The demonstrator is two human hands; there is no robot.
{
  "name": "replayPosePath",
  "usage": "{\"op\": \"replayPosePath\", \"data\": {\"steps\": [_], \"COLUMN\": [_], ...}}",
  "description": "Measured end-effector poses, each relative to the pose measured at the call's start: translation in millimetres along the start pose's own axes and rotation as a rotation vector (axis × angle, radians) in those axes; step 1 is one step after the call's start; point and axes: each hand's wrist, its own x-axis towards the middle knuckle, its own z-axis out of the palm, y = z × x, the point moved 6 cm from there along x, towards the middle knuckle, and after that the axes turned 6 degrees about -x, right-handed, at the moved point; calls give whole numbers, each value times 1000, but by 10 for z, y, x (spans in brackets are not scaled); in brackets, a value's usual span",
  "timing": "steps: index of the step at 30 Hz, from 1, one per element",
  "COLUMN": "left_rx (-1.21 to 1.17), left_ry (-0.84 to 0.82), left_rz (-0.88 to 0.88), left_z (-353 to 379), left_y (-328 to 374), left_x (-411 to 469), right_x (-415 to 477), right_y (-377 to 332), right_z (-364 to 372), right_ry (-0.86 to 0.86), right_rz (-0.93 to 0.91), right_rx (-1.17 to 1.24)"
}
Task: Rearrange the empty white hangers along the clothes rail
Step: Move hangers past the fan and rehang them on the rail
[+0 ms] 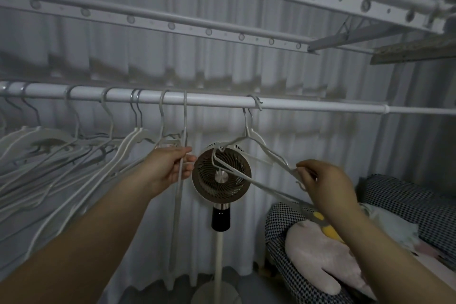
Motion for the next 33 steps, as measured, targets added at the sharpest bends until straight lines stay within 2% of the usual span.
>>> {"op": "replayPosePath", "data": {"steps": [10,17,24,26,30,33], "left_rx": [198,241,280,358,697,753], "left_ry": [65,34,55,101,284,232], "left_rz": [109,83,83,163,503,713], "left_z": [-176,-306,-403,-429,-383,-125], "left_y": [30,-41,-67,-48,139,244], "left_x": [-448,-654,-687,-676,-762,-996], "right_x": [133,382,270,168,-71,-217], "right_y": [-438,-840,-760,-661,-373,-198], "right_z": [35,250,546,556,474,301], "right_ry": [-49,-170,-348,-371,-461,-510], "right_rz": [3,-35,23,34,116,97], "right_rx": [95,-85,-150,-98,26,99]}}
